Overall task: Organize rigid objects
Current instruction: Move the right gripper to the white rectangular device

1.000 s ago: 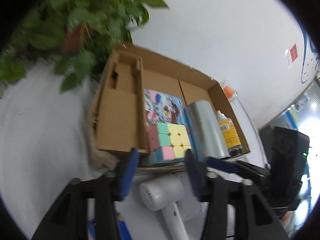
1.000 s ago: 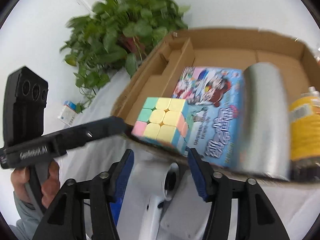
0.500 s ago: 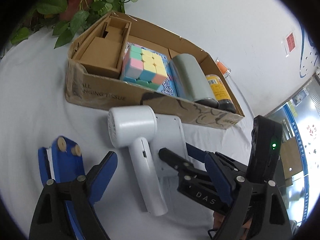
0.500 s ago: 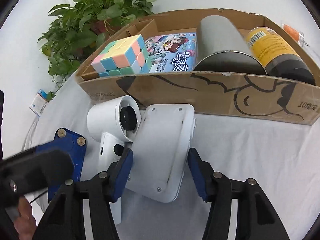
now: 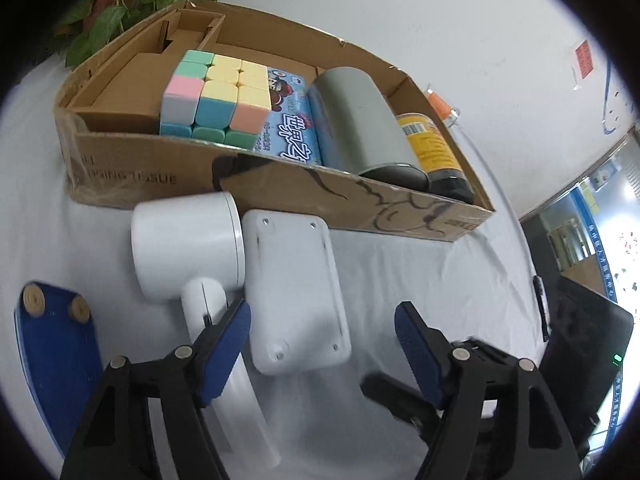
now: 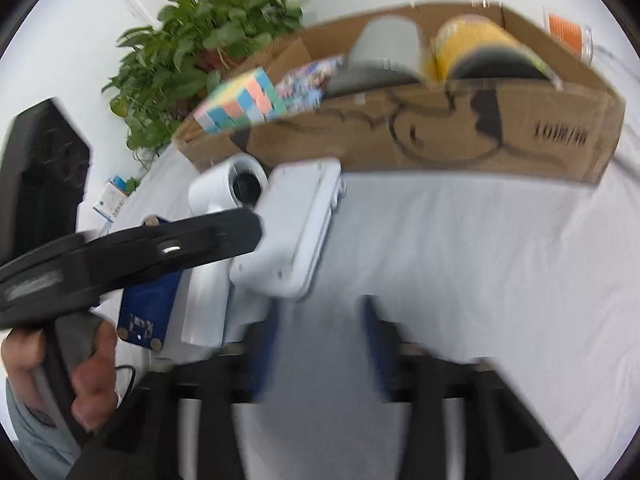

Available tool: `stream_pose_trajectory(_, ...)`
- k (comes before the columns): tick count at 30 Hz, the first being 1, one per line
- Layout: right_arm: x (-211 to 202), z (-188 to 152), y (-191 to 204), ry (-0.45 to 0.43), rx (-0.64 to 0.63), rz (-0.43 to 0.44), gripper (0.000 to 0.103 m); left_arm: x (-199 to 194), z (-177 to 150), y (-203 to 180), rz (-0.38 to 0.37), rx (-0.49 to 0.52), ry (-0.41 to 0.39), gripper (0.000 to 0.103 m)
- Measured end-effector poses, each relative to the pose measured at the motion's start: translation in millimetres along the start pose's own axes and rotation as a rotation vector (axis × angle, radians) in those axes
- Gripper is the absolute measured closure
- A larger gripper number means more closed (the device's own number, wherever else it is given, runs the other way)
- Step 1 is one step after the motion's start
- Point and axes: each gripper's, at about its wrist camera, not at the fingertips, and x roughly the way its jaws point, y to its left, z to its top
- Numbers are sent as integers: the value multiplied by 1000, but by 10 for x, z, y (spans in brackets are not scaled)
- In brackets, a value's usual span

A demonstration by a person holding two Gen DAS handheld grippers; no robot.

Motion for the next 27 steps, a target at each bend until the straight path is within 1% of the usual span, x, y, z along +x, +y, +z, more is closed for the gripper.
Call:
stream_pose_trajectory(1,-25,23,22,-24,-9,-3,29,9,35,-11,10,5,4,29)
stream_pose_trajectory(2,-39,48,43,-39,-19,-1,28,42,68,-37,28,32,5,29)
stream_pose_trajectory(4,13,134,121,-41,-47,19,28,74,107,-57,52,53,21,29)
stream_pose_trajectory(6,94,202,173,-44,-72,20,28,95,134,-47,52,41,36,29)
stream_pose_trajectory(9,233,274,201,-14,-79,34,28,125,171,-65,57,49,61,30)
stream_pose_trajectory(10,289,293,234,-6,-79,43,29,127,181,-71,60,43,67,30)
stream_pose_trajectory(12,359,291,267,16,-72,66,34,129,170,-72,73,46,83,30)
stream_pose_trajectory(13,394,289,292,24,-64,73,37,141,166,-84,62,51,97,33)
stream_pose_trajectory(14,401,268,292,25,-56,75,38,196,156,-94,13,36,132,32)
stream_pose_trajectory(16,417,244,310,34,-40,95,40,199,111,-117,-28,40,132,36)
stream_pose_trajectory(18,377,183,293,47,-34,90,42,175,42,-112,-94,25,148,37)
stream_pose_trajectory(21,283,66,260,82,-45,70,43,178,-103,-168,-198,20,179,47)
stream_pose_trajectory(22,240,16,234,87,-51,61,43,191,-142,-196,-215,24,194,49)
stream_pose_trajectory(23,191,-23,211,85,-55,57,43,188,-167,-224,-224,22,195,49)
stream_pose_trajectory(24,115,-53,173,70,-53,54,42,163,-174,-232,-205,25,176,46)
stream_pose_trajectory(25,61,-55,142,60,-48,50,42,122,-163,-218,-158,27,144,43)
stream_pose_trajectory(27,-35,-5,76,40,-42,54,41,68,-95,-121,-34,1,82,38)
